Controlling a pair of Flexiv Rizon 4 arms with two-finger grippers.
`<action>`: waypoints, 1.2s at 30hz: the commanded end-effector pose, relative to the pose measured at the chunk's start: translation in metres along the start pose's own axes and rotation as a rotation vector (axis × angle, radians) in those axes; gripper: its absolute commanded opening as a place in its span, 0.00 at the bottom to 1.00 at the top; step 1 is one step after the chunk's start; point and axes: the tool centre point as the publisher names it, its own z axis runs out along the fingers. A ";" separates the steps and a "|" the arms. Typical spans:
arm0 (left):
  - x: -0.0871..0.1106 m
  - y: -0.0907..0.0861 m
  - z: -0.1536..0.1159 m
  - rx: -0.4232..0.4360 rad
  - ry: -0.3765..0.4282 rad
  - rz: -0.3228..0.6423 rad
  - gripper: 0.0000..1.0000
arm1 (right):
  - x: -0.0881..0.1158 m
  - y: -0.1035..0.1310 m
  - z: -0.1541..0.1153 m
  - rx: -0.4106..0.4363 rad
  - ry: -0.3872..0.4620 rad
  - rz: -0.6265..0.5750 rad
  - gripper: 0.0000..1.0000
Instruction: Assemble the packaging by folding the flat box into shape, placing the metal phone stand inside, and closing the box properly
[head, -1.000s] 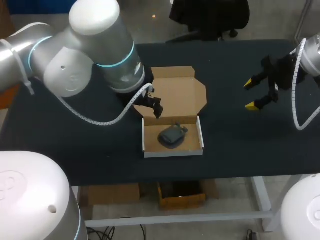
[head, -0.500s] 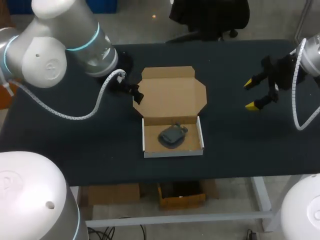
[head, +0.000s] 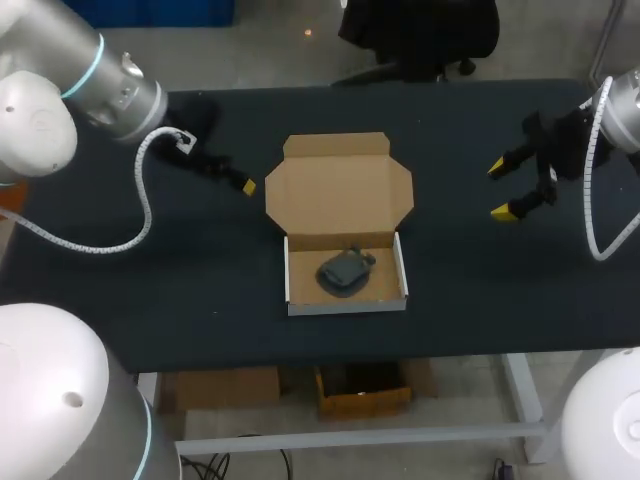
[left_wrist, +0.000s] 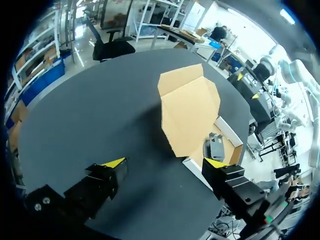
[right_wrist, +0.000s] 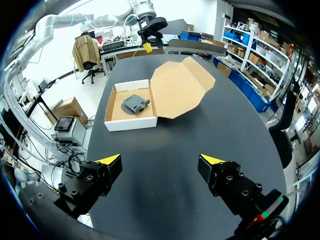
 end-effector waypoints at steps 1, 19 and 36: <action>-0.008 0.004 0.004 0.048 0.194 0.023 1.00 | 0.000 -0.001 -0.002 -0.007 0.006 -0.002 1.00; -0.017 -0.013 0.038 0.089 0.350 0.056 1.00 | -0.011 0.004 -0.002 0.008 0.021 -0.033 1.00; -0.009 -0.025 0.066 0.134 0.469 0.071 1.00 | -0.054 0.026 -0.007 0.069 0.093 -0.130 1.00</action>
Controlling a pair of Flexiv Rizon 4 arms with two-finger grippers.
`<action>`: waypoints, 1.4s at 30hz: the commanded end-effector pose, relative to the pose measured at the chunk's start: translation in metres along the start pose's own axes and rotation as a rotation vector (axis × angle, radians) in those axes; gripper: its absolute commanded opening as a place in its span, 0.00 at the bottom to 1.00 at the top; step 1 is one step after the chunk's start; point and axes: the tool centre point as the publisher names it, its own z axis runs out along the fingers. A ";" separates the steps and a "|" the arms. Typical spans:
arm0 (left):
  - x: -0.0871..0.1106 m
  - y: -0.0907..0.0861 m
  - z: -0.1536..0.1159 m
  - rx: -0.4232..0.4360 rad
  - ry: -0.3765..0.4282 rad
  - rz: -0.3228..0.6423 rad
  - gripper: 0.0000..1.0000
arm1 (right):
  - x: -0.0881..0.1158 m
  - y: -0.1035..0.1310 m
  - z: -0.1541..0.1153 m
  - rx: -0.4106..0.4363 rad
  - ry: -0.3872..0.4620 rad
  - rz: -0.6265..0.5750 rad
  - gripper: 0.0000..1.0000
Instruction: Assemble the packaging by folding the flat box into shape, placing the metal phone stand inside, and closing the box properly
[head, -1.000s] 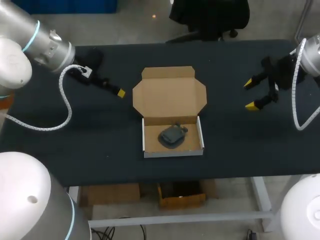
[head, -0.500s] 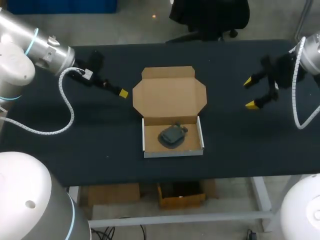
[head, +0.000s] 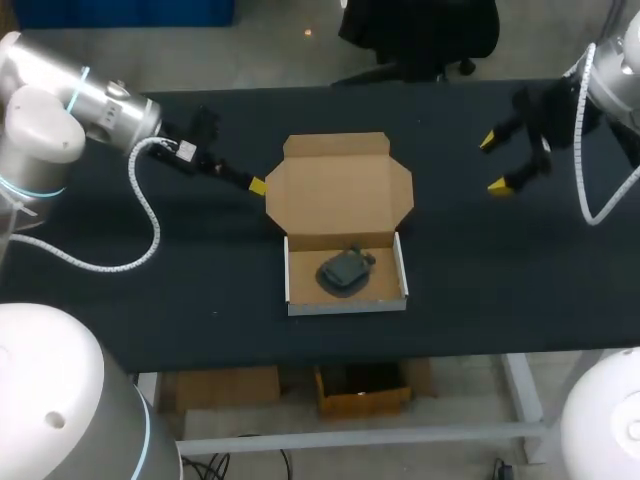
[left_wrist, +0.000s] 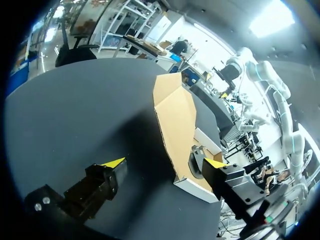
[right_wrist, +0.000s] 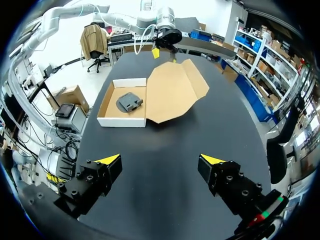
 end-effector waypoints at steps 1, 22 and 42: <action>-0.004 -0.003 0.009 0.005 0.063 0.007 1.00 | -0.014 0.004 0.000 0.011 0.071 -0.010 1.00; 0.018 -0.010 0.045 0.038 0.121 0.078 0.55 | -0.052 0.017 0.006 0.041 0.115 -0.073 1.00; 0.032 -0.011 0.056 0.045 0.143 0.087 0.28 | -0.069 0.033 0.004 0.076 0.115 -0.124 1.00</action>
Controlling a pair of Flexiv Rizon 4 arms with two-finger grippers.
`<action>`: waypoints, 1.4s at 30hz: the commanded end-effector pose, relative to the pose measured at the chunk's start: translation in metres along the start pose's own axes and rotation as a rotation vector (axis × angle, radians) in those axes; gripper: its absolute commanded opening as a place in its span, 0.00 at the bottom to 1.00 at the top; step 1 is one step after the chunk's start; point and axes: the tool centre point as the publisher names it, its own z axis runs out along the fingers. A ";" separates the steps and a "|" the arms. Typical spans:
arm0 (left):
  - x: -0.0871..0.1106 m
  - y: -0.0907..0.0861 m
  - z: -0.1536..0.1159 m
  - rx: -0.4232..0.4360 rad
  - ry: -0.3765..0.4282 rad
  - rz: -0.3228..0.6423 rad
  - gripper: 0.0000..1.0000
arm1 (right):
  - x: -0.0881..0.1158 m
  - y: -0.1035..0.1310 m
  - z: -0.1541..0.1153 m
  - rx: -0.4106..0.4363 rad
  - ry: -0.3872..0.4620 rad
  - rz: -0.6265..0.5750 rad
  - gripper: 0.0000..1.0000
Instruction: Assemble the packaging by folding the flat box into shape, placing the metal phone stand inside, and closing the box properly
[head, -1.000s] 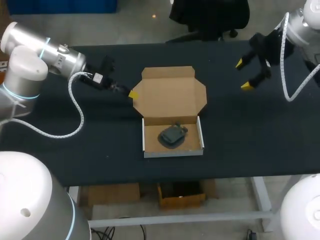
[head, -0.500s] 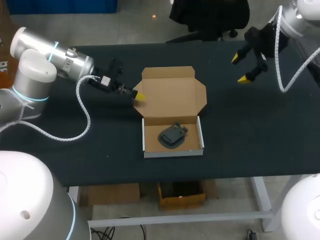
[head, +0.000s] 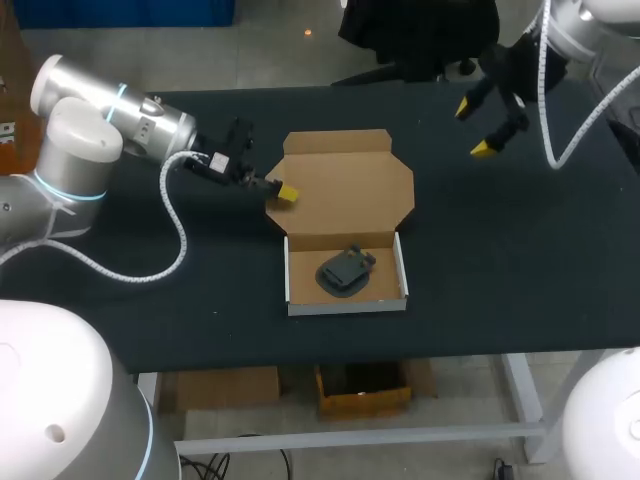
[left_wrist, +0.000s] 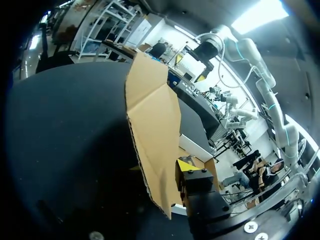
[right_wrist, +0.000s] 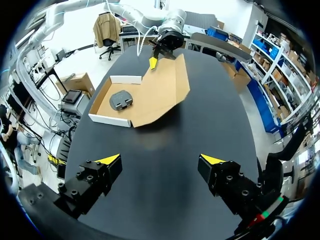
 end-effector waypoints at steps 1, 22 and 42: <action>0.003 0.003 0.000 0.010 -0.003 0.005 0.28 | -0.005 0.002 -0.001 0.000 0.026 -0.005 1.00; 0.011 0.005 0.003 0.019 0.003 0.025 0.15 | -0.006 0.009 -0.004 0.014 0.031 -0.029 1.00; 0.026 0.010 0.002 0.037 -0.022 0.144 0.00 | -0.007 0.030 -0.013 0.041 0.035 -0.070 1.00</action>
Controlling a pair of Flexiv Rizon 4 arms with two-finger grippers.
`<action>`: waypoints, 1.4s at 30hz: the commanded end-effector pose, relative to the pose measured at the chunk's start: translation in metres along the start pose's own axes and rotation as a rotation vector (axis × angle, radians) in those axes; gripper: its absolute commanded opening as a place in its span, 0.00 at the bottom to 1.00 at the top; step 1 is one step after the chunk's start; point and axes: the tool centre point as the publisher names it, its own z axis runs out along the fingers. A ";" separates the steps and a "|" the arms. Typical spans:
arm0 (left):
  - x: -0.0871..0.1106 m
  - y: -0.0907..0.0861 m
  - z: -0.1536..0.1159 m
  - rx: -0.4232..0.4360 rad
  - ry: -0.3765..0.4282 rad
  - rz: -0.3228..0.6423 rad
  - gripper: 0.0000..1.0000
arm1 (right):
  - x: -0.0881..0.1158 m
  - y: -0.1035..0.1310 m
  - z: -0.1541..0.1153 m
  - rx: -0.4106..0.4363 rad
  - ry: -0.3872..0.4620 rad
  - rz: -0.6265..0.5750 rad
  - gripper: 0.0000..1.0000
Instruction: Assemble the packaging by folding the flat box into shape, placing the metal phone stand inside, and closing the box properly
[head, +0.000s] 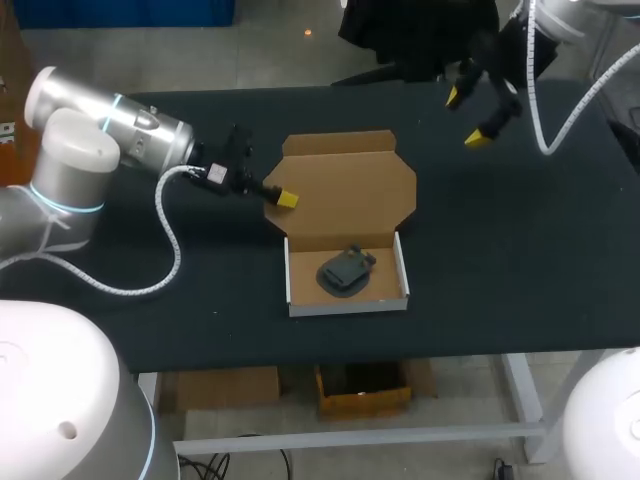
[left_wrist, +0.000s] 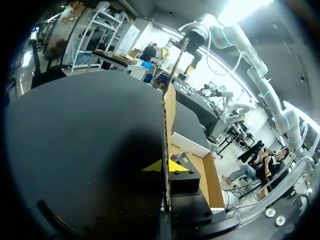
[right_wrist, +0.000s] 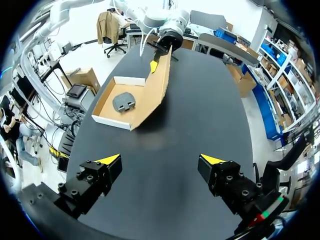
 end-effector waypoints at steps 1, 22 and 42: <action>0.009 0.002 0.000 0.010 -0.020 0.029 0.00 | 0.000 0.006 -0.004 0.010 0.004 -0.005 1.00; 0.020 0.003 0.002 0.050 -0.059 0.277 0.00 | 0.000 0.016 -0.010 0.035 0.015 -0.014 1.00; 0.020 0.009 0.002 0.048 -0.120 0.399 0.00 | -0.011 0.050 -0.012 0.122 0.014 0.005 1.00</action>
